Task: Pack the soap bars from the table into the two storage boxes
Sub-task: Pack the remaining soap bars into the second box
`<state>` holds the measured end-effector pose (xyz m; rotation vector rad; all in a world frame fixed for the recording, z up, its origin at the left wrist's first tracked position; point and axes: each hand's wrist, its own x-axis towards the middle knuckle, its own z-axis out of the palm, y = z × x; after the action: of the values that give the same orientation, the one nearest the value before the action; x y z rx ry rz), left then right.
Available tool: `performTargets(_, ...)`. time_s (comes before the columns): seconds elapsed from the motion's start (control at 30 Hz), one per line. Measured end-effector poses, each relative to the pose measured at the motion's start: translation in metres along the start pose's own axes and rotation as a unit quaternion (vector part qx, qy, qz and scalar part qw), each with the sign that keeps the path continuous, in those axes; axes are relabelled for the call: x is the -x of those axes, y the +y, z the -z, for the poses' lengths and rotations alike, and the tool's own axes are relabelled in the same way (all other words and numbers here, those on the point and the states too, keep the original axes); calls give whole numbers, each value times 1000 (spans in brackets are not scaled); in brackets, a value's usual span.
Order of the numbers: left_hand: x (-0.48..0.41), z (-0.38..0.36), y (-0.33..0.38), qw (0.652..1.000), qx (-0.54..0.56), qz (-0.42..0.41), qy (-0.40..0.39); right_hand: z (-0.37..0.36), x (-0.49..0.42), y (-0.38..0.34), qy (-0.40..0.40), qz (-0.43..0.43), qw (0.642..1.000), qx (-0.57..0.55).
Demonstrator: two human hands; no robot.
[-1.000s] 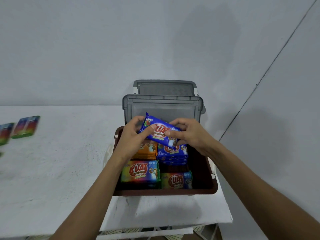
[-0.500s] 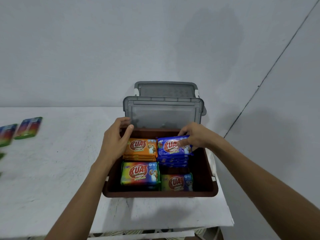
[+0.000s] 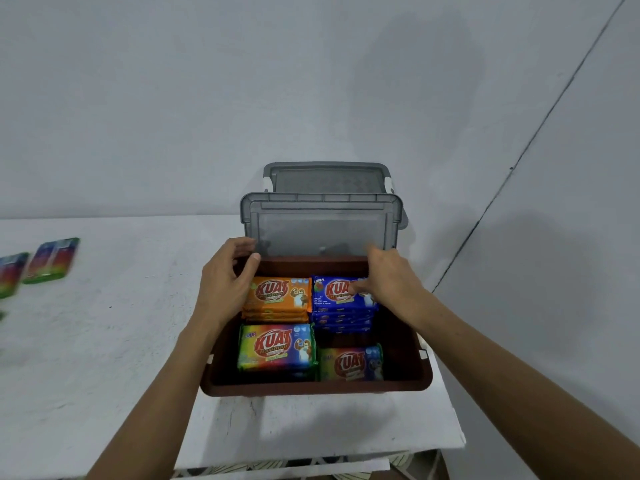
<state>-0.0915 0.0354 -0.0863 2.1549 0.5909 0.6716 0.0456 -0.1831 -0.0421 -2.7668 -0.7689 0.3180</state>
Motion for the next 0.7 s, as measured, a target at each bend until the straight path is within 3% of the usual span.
performTargets(0.3,8,17,0,998,61,-3,-20,6,11,-25,25,80,995,50)
performTargets(0.43,13,47,-13,996,91,-5,-9,4,13,-59,25,138,990,4)
performTargets(0.7,40,158,-87,991,102,84,35,-22,8,-187,-29,240,964,-107)
